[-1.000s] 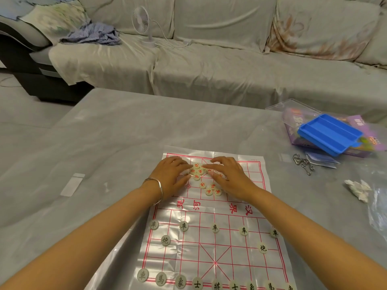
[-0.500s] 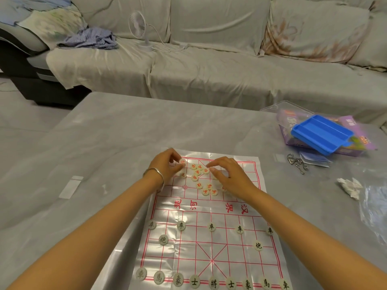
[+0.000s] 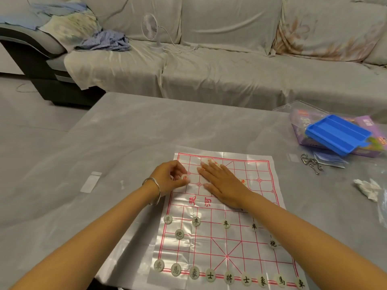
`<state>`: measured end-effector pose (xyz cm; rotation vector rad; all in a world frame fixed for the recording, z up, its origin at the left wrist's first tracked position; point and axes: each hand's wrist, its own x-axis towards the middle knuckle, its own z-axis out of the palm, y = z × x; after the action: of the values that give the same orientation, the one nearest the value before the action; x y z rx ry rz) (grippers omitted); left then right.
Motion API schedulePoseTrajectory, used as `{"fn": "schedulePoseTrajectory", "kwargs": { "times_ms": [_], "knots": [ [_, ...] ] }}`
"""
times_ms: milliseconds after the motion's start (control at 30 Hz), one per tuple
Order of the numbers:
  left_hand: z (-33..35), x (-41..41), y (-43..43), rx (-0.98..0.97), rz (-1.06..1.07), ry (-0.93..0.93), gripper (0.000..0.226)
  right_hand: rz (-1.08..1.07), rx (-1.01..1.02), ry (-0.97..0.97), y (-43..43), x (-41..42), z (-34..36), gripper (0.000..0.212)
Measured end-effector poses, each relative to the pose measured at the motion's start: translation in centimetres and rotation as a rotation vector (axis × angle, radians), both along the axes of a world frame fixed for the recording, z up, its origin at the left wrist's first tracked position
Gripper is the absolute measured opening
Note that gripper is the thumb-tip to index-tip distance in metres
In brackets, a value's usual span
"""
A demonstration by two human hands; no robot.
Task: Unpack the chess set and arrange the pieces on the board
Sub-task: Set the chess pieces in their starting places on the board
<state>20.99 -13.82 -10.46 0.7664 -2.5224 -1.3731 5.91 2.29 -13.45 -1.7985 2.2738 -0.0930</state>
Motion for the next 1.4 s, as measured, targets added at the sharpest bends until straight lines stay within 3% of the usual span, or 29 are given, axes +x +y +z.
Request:
{"fn": "schedulePoseTrajectory", "kwargs": {
  "times_ms": [133,367,467,633,733,867,1067,1400],
  "knots": [
    [-0.7,-1.0,1.2,-0.019,-0.052,-0.037,0.023,-0.08,-0.005,-0.017,-0.5,-1.3,-0.1,0.052],
    [-1.9,-2.0,1.8,-0.247,-0.077,-0.081,0.032,-0.208,-0.144,-0.21,0.2,-1.6,1.4,0.048],
    [-1.5,-1.6,1.3,-0.22,-0.131,-0.116,0.039,-0.25,-0.171,-0.232,1.2,-1.7,2.2,0.047],
    [-0.9,-1.5,0.3,-0.22,-0.215,-0.166,0.033,-0.317,-0.178,-0.28,2.2,-2.1,2.9,0.047],
    [-1.3,-2.1,0.2,-0.276,-0.143,-0.166,0.027,-0.334,-0.201,-0.309,2.2,-2.1,2.8,0.047],
    [-1.9,-2.1,-0.4,-0.341,0.019,-0.15,0.041,-0.33,-0.222,-0.322,2.0,-1.8,2.7,0.045],
    [-2.0,-1.3,-1.8,-0.317,-0.116,-0.114,0.041,-0.34,-0.22,-0.339,1.4,-1.9,2.7,0.044],
    [-2.6,-2.1,-2.3,-0.295,0.019,-0.067,0.032,-0.302,-0.192,-0.326,1.5,-2.1,1.6,0.05]
  ]
}}
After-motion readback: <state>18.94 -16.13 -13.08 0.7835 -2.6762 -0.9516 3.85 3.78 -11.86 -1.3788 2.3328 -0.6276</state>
